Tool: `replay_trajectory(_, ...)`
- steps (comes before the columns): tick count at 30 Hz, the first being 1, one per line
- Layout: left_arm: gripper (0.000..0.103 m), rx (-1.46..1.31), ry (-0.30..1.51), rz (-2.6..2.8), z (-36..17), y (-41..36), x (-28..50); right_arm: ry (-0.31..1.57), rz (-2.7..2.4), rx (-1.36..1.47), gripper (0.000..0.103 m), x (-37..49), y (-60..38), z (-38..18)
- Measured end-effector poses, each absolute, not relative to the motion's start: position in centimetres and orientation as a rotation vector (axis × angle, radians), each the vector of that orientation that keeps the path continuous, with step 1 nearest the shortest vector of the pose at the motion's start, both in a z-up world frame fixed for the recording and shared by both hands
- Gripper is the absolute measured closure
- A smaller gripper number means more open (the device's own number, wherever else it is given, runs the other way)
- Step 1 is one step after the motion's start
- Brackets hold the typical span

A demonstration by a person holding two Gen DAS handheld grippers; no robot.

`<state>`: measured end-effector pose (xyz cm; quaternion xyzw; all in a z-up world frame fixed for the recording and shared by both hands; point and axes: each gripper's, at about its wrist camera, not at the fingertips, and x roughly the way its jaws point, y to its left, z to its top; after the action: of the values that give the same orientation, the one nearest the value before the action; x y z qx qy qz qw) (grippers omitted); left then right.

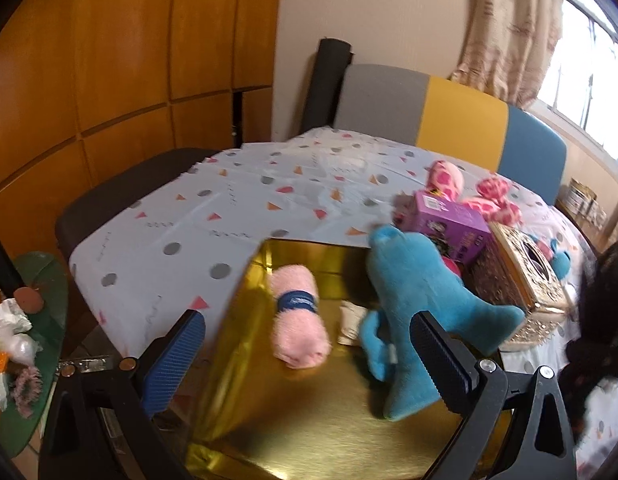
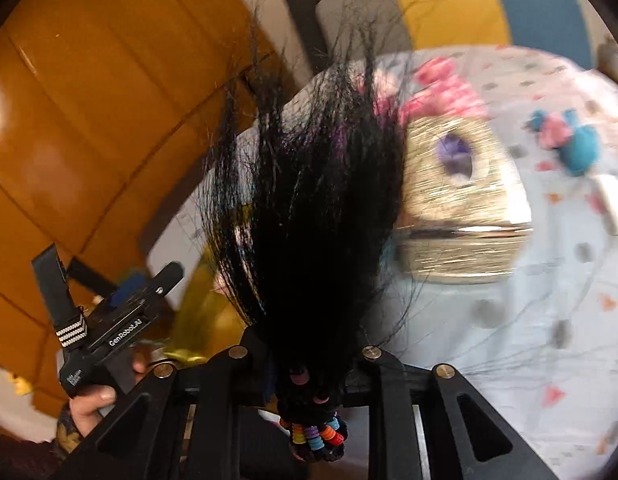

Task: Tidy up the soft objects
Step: 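Carry the black-haired troll doll into the gold tray and open the right gripper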

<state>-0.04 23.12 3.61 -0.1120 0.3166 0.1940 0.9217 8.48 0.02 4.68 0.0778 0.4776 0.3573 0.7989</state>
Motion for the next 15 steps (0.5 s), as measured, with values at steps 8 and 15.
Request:
replay_trajectory(8,0.0,-0.242,0.692,0.423,2.0,24.8,-1.0,1.181,0.775,0.01,0.082,9.2,7.6,-1.1)
replay_trajectory(15,0.0,-0.208,0.707,0.382,1.4,23.5,-0.4,1.223,0.689,-0.09,0.067,9.7,8.3,-3.3)
